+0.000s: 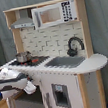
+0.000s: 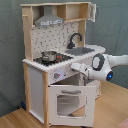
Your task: Play with the kitchen
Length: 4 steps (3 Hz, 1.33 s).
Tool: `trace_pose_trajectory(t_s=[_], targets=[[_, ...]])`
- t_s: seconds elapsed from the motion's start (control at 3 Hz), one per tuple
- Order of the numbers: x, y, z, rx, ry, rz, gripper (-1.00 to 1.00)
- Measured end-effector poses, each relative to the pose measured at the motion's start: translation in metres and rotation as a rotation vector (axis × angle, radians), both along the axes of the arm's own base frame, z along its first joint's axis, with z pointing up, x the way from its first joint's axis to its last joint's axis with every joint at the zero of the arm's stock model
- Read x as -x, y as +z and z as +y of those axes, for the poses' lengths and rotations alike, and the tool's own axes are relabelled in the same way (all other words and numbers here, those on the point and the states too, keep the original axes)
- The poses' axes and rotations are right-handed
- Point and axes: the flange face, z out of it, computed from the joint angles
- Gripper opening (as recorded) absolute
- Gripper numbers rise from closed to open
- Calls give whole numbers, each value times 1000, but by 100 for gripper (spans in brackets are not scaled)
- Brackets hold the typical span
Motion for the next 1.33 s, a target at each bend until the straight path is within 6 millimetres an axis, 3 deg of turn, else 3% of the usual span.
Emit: trace_pose_trajectory(t_s=[1.0,1.33], targets=[[1,0,0,-312,-37,1,-100],[2,0,2,-345,-37,-1,-100]])
